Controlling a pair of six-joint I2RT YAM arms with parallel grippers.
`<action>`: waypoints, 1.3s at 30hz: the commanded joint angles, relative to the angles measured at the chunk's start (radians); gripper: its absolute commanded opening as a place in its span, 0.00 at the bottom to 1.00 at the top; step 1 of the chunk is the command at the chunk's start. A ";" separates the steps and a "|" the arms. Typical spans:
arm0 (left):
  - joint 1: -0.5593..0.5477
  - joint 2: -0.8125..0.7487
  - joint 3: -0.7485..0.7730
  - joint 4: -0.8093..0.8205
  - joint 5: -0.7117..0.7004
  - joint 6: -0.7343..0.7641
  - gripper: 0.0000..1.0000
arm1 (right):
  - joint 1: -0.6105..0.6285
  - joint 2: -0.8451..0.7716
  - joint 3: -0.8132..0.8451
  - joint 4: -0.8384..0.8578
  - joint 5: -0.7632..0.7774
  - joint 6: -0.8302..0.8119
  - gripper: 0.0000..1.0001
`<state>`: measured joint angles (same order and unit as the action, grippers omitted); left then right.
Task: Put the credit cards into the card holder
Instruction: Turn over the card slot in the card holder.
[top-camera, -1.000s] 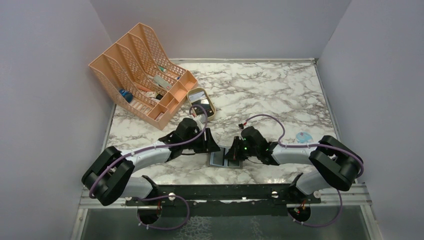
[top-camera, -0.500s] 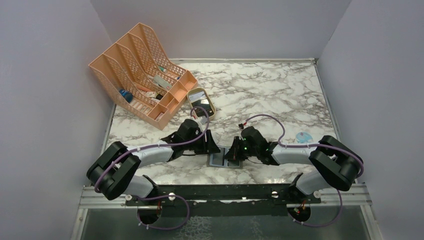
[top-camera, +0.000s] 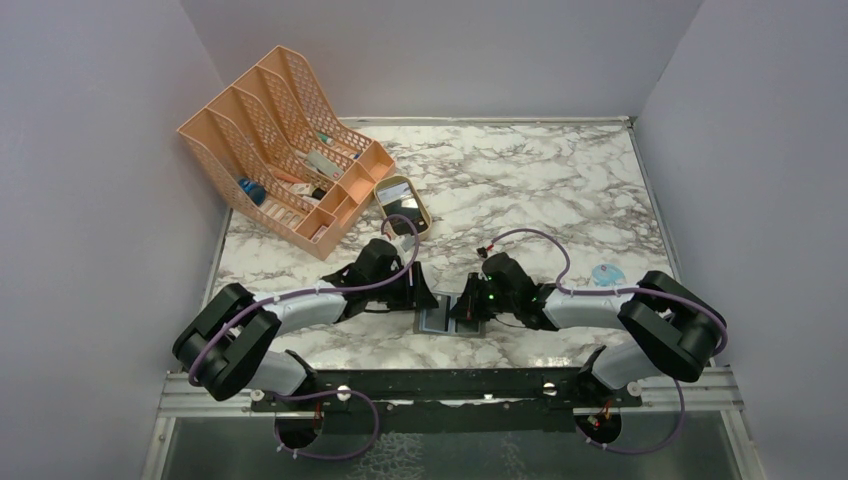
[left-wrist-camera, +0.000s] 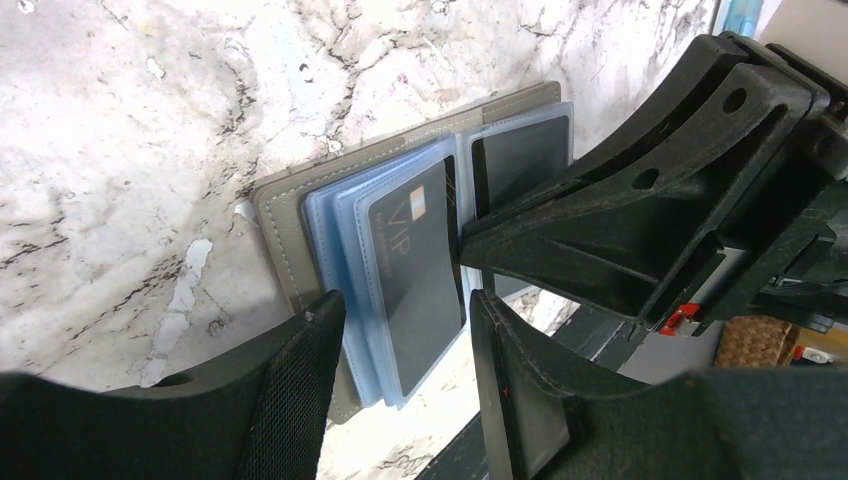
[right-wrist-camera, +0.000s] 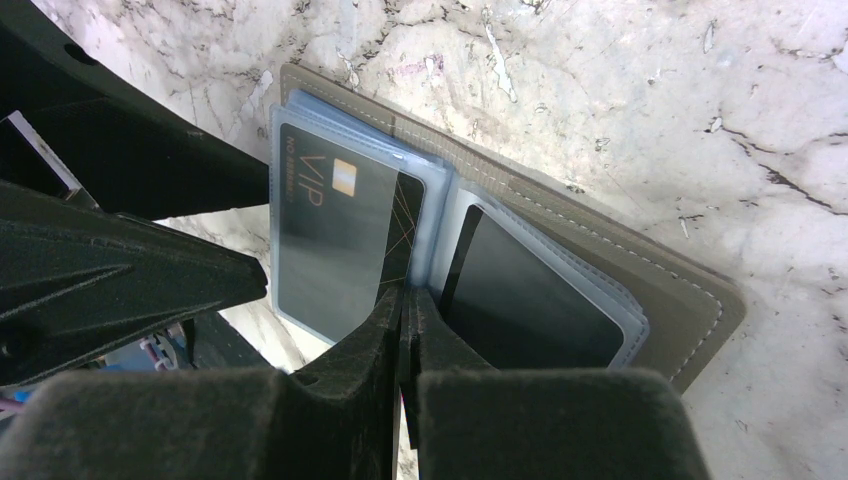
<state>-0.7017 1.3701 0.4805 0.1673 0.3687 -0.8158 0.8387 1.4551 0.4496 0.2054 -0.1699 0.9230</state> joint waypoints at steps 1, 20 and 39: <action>-0.003 0.003 -0.008 0.064 0.023 -0.021 0.53 | 0.007 0.028 -0.013 -0.017 0.015 -0.007 0.04; -0.009 -0.084 -0.003 0.095 0.059 -0.097 0.52 | 0.007 0.013 0.005 -0.046 0.030 -0.020 0.05; -0.009 -0.082 0.009 0.035 0.006 -0.047 0.52 | 0.007 0.013 0.003 -0.041 0.024 -0.017 0.05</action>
<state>-0.7048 1.2938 0.4839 0.1699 0.3779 -0.8658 0.8387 1.4551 0.4500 0.2039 -0.1699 0.9222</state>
